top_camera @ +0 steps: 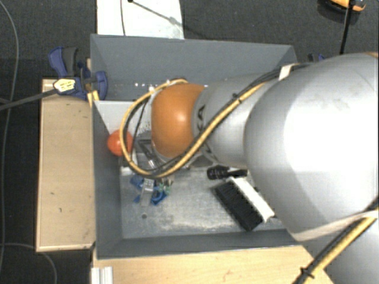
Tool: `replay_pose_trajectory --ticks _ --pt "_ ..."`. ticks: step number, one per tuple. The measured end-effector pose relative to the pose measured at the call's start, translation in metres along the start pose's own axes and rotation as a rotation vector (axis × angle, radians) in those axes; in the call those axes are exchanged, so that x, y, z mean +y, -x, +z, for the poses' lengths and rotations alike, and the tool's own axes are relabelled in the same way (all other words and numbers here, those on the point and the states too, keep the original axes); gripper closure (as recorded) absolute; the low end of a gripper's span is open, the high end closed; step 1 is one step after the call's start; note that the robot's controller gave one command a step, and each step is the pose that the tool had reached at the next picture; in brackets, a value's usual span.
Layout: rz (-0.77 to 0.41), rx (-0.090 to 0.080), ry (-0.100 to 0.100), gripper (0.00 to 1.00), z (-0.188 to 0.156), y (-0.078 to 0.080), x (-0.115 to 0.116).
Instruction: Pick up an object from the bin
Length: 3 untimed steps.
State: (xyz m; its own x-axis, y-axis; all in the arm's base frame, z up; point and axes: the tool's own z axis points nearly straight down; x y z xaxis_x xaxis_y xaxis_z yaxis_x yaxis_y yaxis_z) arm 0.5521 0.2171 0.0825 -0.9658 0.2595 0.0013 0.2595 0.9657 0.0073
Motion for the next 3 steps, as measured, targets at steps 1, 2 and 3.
replay_pose_trajectory --ticks 1,2,3 --pt "0.0 0.001 0.0 1.0 -0.008 -0.001 0.0" --pt "-0.001 0.0 0.003 1.0 -0.02 -0.001 0.001" --pt "-0.001 -0.001 0.002 1.0 -0.035 -0.001 0.001"
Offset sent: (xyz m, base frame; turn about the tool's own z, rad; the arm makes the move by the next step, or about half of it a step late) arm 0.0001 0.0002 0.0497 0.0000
